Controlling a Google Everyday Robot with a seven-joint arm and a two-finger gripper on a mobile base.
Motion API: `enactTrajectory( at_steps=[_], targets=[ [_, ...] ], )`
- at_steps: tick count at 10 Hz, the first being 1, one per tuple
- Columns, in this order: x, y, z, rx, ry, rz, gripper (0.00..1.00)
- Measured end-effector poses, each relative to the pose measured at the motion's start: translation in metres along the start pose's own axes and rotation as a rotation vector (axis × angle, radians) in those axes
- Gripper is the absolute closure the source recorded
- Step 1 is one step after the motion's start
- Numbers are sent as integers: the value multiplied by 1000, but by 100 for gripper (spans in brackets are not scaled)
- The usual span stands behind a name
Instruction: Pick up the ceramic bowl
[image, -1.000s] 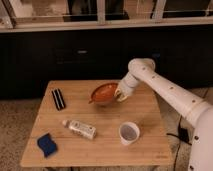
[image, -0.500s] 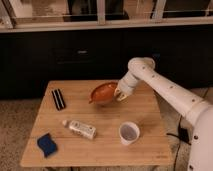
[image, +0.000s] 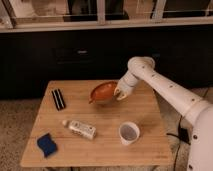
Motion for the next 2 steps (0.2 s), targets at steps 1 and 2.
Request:
enactTrajectory(
  at_steps=[1, 2],
  targets=[
    [0, -1, -1, 1, 0, -2, 100],
    [0, -2, -1, 0, 0, -3, 100]
  ],
)
